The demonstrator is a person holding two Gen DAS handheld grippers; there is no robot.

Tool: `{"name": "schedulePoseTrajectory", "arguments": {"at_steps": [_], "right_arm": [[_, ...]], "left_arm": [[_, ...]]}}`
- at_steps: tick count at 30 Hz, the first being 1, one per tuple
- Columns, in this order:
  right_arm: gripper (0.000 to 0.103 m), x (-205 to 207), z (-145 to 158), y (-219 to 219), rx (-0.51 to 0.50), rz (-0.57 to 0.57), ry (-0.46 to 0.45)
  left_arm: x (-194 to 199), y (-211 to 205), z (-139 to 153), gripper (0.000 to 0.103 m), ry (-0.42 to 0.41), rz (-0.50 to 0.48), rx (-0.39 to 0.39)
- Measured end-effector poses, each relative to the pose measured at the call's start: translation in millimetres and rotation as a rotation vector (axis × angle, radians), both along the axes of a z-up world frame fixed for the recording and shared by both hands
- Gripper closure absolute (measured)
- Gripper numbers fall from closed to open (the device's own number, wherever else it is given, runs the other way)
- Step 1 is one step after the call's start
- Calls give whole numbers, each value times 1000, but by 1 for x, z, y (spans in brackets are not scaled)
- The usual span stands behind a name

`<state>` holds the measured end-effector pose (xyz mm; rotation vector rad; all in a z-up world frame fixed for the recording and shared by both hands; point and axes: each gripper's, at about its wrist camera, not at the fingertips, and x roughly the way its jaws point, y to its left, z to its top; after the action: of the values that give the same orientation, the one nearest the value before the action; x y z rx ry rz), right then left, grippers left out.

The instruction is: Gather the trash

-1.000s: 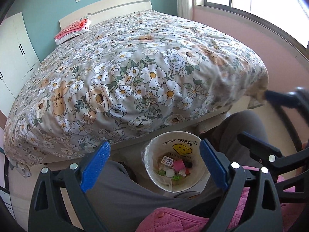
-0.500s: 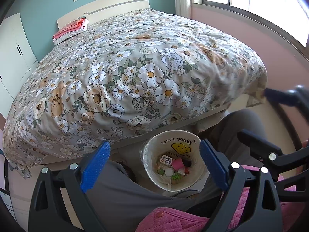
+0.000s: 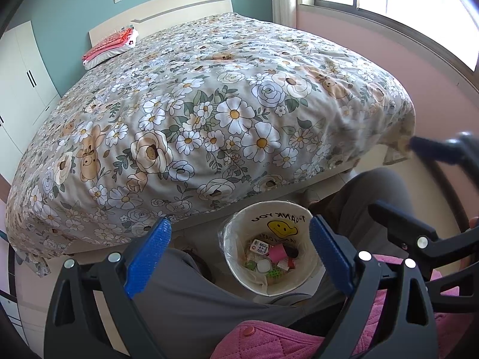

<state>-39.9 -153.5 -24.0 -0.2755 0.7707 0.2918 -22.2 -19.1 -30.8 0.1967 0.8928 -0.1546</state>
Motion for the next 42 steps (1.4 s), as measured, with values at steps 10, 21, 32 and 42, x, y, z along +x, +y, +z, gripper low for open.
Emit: {"name": "schedulePoseTrajectory", "arguments": {"at_steps": [10, 21, 32, 42], "right_arm": [[19, 0, -1, 0, 1, -1, 2], [19, 0, -1, 0, 3, 0, 5], [19, -2, -6, -3, 9, 0, 14], [19, -3, -7, -3, 10, 0, 16]], "left_arm": [[0, 1, -1, 8, 2, -1, 0], [0, 0, -1, 8, 2, -1, 3], [-3, 7, -1, 11, -6, -6, 13], [-2, 5, -1, 11, -3, -8, 14]]}}
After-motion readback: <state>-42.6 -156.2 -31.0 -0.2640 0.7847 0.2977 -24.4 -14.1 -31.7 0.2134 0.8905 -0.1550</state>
